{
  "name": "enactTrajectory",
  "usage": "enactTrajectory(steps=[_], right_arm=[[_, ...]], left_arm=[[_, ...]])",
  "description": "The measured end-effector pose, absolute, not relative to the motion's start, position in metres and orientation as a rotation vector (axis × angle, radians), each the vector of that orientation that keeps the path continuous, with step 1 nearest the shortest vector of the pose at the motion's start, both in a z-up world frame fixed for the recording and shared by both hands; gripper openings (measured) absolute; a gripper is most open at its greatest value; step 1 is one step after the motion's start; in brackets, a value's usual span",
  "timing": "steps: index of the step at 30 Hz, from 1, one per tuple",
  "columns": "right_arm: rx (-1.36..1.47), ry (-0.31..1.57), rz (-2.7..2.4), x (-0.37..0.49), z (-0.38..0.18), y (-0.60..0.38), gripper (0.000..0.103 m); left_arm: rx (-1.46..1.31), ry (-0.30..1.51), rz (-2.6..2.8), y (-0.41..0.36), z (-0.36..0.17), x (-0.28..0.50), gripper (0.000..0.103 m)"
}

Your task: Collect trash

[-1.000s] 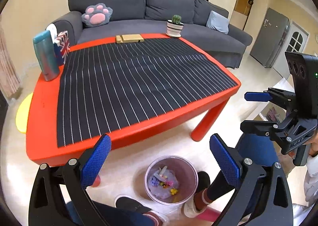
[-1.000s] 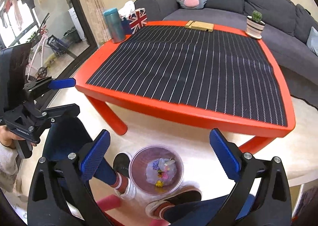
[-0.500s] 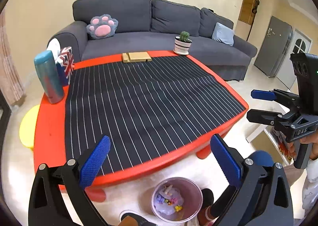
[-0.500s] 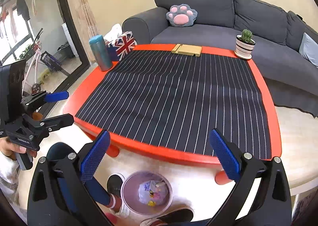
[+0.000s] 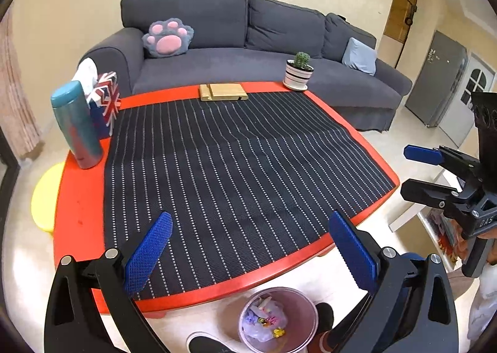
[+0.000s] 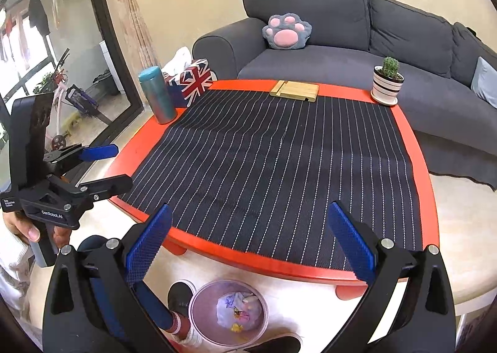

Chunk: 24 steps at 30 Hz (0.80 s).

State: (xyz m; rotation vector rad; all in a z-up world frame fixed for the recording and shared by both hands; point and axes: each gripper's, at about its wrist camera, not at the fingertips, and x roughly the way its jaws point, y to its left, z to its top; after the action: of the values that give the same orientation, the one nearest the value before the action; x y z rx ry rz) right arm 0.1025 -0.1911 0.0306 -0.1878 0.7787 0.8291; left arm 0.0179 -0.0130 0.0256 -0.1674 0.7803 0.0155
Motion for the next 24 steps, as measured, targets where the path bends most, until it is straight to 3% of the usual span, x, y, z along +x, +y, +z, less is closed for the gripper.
enactTrajectory(steps=[24], right_arm=[[-0.209,0.787,0.828,0.1069,0.0292,-0.1819,0.098]], left_arm=[[-0.134,0.782,0.091,-0.0074,0.0256,0.0206,0.097]])
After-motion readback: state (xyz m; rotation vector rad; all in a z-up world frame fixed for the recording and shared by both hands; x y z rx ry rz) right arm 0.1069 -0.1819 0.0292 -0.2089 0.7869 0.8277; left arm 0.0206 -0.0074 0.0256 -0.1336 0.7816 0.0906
